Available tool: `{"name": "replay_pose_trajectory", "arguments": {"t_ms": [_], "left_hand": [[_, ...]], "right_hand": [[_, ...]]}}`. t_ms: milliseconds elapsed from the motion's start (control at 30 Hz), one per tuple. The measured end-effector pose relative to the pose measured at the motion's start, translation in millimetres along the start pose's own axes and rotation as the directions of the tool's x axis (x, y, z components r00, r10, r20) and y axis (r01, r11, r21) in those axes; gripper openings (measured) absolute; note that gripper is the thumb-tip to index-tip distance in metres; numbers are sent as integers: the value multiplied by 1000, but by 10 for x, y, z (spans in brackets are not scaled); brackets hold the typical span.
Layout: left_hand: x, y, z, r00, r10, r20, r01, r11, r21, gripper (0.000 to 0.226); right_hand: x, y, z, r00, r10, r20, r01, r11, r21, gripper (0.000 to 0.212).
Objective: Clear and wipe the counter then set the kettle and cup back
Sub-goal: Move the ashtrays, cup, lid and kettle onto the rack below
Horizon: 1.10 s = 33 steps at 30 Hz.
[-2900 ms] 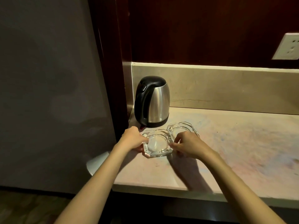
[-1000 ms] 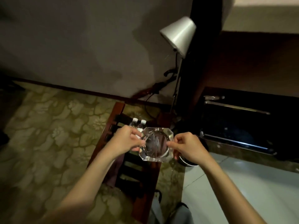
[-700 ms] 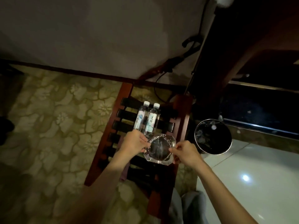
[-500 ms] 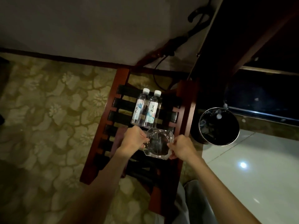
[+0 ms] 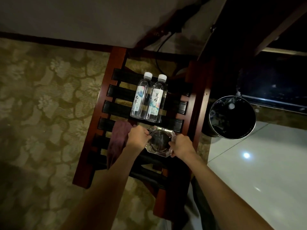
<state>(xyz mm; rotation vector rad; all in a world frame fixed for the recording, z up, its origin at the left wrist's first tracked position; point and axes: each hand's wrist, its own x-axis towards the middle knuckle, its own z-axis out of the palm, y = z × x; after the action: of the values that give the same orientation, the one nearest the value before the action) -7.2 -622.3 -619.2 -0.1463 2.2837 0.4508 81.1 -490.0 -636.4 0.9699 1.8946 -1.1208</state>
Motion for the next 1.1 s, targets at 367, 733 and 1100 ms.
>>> {"name": "replay_pose_trajectory", "arguments": {"t_ms": [367,733,1100], "left_hand": [[-299,102,-251,992,94,89,-110,974,197,29],[-1714,1250,-1783,894,443,64,-415,769,485,37],[-3381,2673,-3000,695,719,-12,-564,555,611,43]], "right_hand": [[-469,-82,-271,985,-170,-43,151,946,-287,27],[-2174,-969,-1653,822,-555,-126,433,755,-493,36],[-4011,-1401,-3309,640,-728,-247,438,609,-661,31]]}}
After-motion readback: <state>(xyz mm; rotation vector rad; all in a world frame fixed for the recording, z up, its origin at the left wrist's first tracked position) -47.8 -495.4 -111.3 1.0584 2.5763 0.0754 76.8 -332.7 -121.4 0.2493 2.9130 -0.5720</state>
